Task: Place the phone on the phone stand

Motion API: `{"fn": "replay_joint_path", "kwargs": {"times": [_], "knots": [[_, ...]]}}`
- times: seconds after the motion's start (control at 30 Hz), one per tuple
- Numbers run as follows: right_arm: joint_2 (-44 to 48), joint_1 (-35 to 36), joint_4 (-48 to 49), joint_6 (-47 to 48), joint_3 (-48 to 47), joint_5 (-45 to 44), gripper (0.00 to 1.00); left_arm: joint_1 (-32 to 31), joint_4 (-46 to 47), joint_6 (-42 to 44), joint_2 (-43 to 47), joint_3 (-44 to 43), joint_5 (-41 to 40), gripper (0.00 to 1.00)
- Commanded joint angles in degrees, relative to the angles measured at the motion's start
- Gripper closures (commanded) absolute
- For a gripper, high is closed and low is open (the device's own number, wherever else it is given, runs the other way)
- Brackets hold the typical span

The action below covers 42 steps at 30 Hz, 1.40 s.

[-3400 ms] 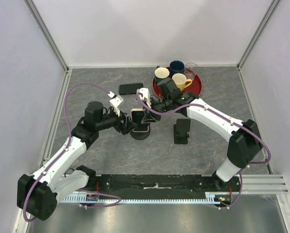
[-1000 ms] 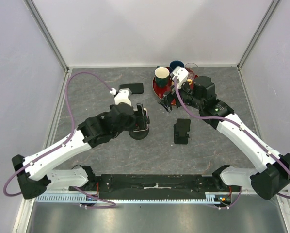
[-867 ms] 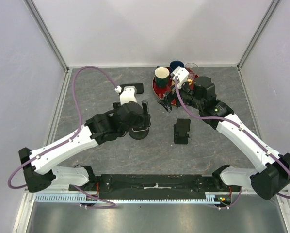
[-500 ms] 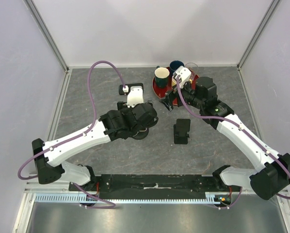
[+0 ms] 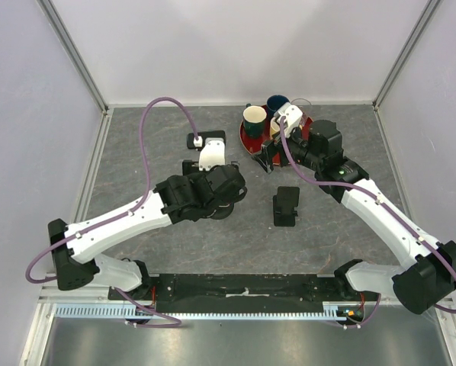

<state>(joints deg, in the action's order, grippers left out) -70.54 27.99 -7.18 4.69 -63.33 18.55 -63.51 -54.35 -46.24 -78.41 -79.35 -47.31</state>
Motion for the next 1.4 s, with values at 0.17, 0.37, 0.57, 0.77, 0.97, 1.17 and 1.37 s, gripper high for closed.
{"fn": "replay_joint_path", "kwargs": {"times": [0.17, 0.37, 0.57, 0.77, 0.97, 1.17, 1.37], "knots": [[1.3, -0.3, 2.9, -0.8, 0.0, 1.5, 0.02, 0.7, 17.9, 18.1, 7.0, 7.8, 5.5, 0.00], [1.2, -0.4, 2.8, -0.7, 0.1, 1.5, 0.02, 3.6, 17.2, 18.7, 6.0, 7.1, 8.0, 0.00], [0.4, -0.6, 2.9, -0.7, 0.0, 1.8, 0.02, 4.2, 16.7, 19.6, 5.8, 7.1, 7.3, 0.00], [0.1, -0.7, 2.9, -0.7, 0.0, 1.8, 0.02, 4.7, 15.1, 20.1, 5.6, 7.4, 6.6, 0.01], [-0.3, -0.7, 3.0, -1.0, -0.1, 2.0, 0.02, 6.9, 17.3, 21.4, 6.0, 9.2, 10.4, 0.01], [-0.3, -0.7, 3.1, -0.8, 0.0, 1.9, 0.02, 7.9, 23.7, 25.1, 9.0, 12.8, 16.3, 0.06], [-0.6, -0.7, 3.0, -0.8, -0.1, 1.9, 0.02, 8.7, 25.1, 26.6, 10.0, 14.5, 17.2, 0.17]]}}
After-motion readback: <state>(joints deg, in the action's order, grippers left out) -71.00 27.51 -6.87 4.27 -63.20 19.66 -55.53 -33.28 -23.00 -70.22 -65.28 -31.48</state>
